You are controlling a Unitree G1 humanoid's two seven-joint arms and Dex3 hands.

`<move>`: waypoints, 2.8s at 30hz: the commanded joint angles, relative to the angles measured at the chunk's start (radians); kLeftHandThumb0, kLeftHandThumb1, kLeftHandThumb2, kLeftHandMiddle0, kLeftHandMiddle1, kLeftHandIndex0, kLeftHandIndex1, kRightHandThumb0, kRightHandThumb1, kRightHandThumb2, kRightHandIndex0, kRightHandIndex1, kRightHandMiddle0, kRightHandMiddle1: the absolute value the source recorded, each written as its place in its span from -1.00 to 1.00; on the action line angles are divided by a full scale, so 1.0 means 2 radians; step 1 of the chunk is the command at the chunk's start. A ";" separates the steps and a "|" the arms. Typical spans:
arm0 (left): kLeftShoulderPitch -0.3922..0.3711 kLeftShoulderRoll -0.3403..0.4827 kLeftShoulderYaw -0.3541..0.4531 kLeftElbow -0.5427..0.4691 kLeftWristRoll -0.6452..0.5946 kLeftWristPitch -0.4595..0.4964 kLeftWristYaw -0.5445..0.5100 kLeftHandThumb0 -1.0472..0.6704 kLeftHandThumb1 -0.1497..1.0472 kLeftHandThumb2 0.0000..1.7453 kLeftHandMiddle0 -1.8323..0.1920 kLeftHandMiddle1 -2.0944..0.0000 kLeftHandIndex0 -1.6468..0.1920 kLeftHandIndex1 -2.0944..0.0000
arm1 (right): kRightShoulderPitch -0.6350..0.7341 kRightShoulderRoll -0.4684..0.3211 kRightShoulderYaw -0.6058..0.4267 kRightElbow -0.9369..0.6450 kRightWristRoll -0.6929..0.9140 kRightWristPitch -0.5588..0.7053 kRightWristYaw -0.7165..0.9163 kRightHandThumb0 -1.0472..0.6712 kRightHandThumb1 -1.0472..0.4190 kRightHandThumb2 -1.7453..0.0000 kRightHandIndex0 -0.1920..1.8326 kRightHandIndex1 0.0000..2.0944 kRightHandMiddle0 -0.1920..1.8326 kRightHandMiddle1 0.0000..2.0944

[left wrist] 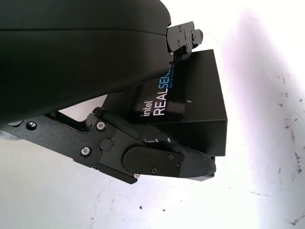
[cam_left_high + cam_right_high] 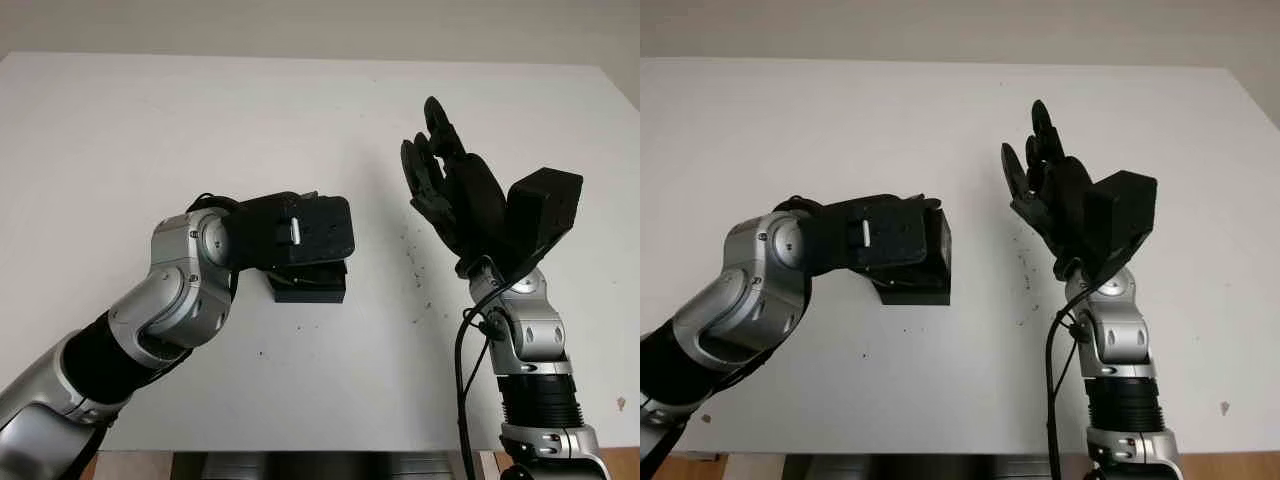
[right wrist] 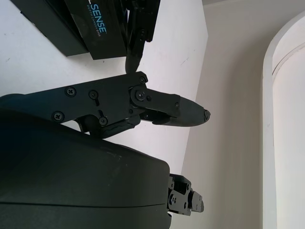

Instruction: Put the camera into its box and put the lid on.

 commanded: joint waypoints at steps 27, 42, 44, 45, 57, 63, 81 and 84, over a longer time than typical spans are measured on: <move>-0.009 -0.014 -0.010 -0.006 -0.055 0.012 0.005 -0.49 1.00 -0.51 1.00 1.00 1.00 1.00 | -0.004 -0.001 0.002 -0.010 -0.008 0.021 -0.008 -0.34 -1.00 0.42 -0.98 -0.95 -0.97 -0.95; -0.042 -0.015 -0.012 -0.028 -0.098 0.034 0.001 -0.52 1.00 -0.46 1.00 1.00 1.00 1.00 | -0.013 0.004 0.006 0.000 -0.014 0.025 -0.014 -0.36 -1.00 0.44 -0.98 -0.95 -0.96 -0.95; -0.047 -0.016 -0.016 -0.035 -0.104 0.037 0.004 -0.54 1.00 -0.44 1.00 1.00 1.00 1.00 | -0.014 0.004 0.006 0.001 -0.013 0.026 -0.013 -0.35 -1.00 0.45 -0.98 -0.95 -0.96 -0.94; -0.049 -0.015 -0.018 -0.038 -0.106 0.039 0.006 -0.55 1.00 -0.43 1.00 1.00 1.00 1.00 | -0.014 0.004 0.006 0.001 -0.012 0.026 -0.013 -0.35 -1.00 0.45 -0.98 -0.95 -0.96 -0.94; -0.054 -0.025 0.002 -0.089 -0.168 0.081 0.024 -0.50 1.00 -0.47 1.00 1.00 1.00 1.00 | -0.012 0.003 0.007 -0.001 -0.015 0.027 -0.012 -0.34 -1.00 0.46 -0.97 -0.94 -0.94 -0.94; -0.057 -0.035 0.019 -0.095 -0.195 0.081 0.056 -0.52 1.00 -0.43 1.00 1.00 1.00 1.00 | -0.012 0.001 0.006 0.010 -0.016 0.018 -0.005 -0.35 -1.00 0.47 -0.97 -0.95 -0.94 -0.94; -0.014 -0.064 0.183 -0.014 -0.205 -0.190 0.195 -0.53 1.00 -0.54 1.00 0.97 1.00 1.00 | -0.017 0.002 0.002 0.016 -0.010 0.023 0.006 -0.36 -1.00 0.46 -0.99 -0.98 -0.95 -0.95; -0.007 -0.039 0.191 0.012 -0.184 -0.250 0.200 -0.55 1.00 -0.50 1.00 1.00 1.00 1.00 | -0.017 -0.002 0.002 0.019 -0.012 0.021 0.008 -0.37 -1.00 0.47 -0.97 -0.97 -0.94 -0.95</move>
